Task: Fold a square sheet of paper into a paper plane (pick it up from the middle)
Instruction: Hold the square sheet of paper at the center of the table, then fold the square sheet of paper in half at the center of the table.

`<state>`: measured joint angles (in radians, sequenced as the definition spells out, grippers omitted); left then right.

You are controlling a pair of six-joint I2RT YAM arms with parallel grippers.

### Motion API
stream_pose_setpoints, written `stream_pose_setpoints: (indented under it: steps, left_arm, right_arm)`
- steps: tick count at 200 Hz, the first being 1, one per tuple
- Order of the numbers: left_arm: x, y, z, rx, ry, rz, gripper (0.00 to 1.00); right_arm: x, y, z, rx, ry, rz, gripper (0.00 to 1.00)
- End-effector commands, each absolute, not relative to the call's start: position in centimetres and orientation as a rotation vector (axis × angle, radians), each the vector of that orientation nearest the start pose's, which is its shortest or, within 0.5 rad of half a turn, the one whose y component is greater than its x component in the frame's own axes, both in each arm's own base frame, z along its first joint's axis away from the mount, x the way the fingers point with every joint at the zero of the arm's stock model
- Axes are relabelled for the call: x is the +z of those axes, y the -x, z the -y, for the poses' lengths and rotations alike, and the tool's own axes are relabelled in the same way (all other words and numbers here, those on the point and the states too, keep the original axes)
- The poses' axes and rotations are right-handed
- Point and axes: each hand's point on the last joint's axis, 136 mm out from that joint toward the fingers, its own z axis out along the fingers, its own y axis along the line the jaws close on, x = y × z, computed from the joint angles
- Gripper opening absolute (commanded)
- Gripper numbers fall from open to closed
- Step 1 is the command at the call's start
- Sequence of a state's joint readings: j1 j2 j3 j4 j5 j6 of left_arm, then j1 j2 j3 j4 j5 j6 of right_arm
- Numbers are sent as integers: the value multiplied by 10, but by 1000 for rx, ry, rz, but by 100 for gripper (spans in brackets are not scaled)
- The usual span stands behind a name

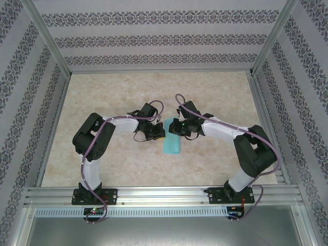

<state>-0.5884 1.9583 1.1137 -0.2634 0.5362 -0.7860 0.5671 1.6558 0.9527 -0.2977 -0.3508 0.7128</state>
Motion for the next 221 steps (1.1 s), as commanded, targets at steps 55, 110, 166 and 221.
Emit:
stream_pose_setpoints:
  steps: [55,110,166,221]
  left_arm:
    - [-52,-268,258,-600,290,-3178,0]
    - [-60,-261,252,-557,314,-3202,0]
    - [-66,-257,245,-507,339,-3216,0]
    - [-73,-252,239,-475,352,-3229,0]
  right_arm:
    - [24,-301,-248,812,-60,-2855,9]
    - [8,-296,-234,794,-30,-2870,9]
    - [0,-291,-221,834,4,-2840,9]
    - [-4,-287,-195,848,-80,-2821,9]
